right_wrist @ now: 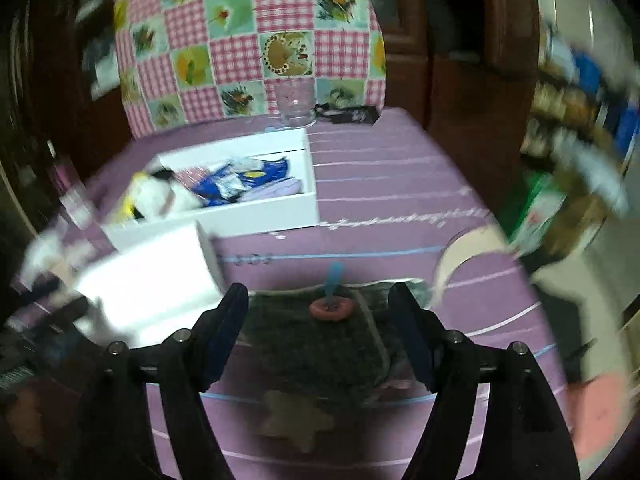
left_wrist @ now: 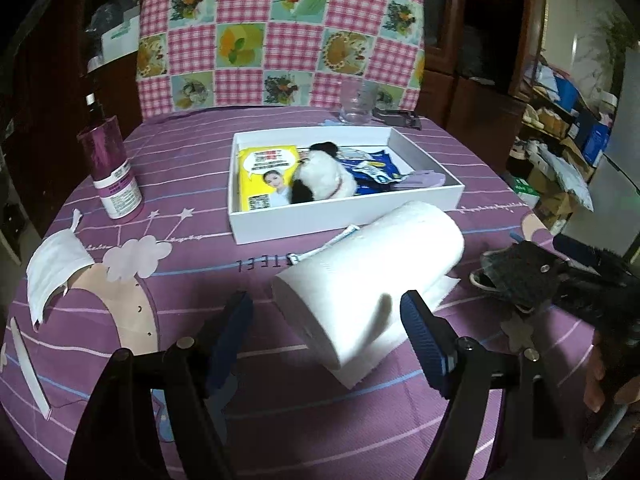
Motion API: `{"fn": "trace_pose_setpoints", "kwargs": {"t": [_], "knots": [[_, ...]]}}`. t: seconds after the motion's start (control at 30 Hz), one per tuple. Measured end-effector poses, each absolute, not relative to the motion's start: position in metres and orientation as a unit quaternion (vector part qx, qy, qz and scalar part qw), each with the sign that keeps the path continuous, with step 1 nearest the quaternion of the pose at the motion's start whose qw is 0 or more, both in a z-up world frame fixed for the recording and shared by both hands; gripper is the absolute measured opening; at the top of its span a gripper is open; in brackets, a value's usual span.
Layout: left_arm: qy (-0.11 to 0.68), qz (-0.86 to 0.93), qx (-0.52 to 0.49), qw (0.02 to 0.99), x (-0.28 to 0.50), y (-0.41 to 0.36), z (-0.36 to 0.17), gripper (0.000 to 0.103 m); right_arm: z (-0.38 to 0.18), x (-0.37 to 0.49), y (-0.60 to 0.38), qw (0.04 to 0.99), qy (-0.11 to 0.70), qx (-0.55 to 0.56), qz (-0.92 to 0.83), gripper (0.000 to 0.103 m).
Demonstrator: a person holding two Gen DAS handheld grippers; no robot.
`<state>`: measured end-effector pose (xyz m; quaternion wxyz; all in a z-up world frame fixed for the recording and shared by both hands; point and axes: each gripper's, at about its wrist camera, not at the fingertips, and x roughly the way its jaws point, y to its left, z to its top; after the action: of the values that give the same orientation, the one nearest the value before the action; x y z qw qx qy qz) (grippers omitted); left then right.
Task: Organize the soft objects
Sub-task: 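Carry the plaid cloth past the paper towel roll toward the tray with right, then lower the plaid cloth into the tray and open the right gripper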
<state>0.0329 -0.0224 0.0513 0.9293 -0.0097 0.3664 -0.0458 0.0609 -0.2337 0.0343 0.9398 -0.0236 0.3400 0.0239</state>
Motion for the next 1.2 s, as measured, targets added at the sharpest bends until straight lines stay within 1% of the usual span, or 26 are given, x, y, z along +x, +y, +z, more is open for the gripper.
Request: {"fn": "trace_pose_setpoints", "kwargs": {"t": [0.07, 0.17, 0.3, 0.33, 0.4, 0.43, 0.53, 0.63, 0.83, 0.97, 1.2], "knots": [[0.369, -0.058, 0.002, 0.928, 0.031, -0.028, 0.051, 0.079, 0.027, 0.061, -0.228, 0.932, 0.357, -0.058, 0.008, 0.074], [0.379, -0.064, 0.026, 0.923, 0.030, -0.037, 0.047, 0.079, 0.011, 0.070, -0.227, 0.910, 0.410, -0.052, 0.036, 0.074], [0.389, -0.070, 0.055, 0.917, 0.029, -0.048, 0.040, 0.080, 0.008, 0.070, -0.231, 0.916, 0.395, -0.056, 0.033, 0.073], [0.391, -0.071, 0.058, 0.916, 0.029, -0.050, 0.039, 0.079, 0.007, 0.071, -0.232, 0.917, 0.394, -0.057, 0.029, 0.065], [0.393, -0.072, 0.059, 0.915, 0.029, -0.050, 0.038, 0.079, 0.007, 0.072, -0.233, 0.918, 0.393, -0.057, 0.020, 0.056], [0.394, -0.070, 0.059, 0.915, 0.030, -0.050, 0.038, 0.079, 0.008, 0.072, -0.235, 0.918, 0.392, -0.050, 0.020, 0.049], [0.395, -0.067, 0.053, 0.914, 0.030, -0.047, 0.037, 0.079, 0.011, 0.073, -0.242, 0.918, 0.394, -0.024, 0.029, 0.042], [0.397, -0.066, 0.050, 0.914, 0.032, -0.045, 0.037, 0.079, 0.015, 0.074, -0.245, 0.920, 0.390, -0.007, 0.038, 0.039], [0.389, -0.069, 0.046, 0.918, 0.029, -0.044, 0.041, 0.079, 0.027, 0.067, -0.248, 0.924, 0.370, 0.033, 0.091, 0.034], [0.381, -0.064, 0.042, 0.921, 0.027, -0.042, 0.046, 0.080, 0.036, 0.061, -0.251, 0.929, 0.350, 0.055, 0.112, 0.033], [0.371, -0.066, 0.006, 0.926, 0.024, -0.030, 0.058, 0.079, 0.054, 0.060, -0.247, 0.919, 0.362, 0.074, 0.138, 0.033]]}}
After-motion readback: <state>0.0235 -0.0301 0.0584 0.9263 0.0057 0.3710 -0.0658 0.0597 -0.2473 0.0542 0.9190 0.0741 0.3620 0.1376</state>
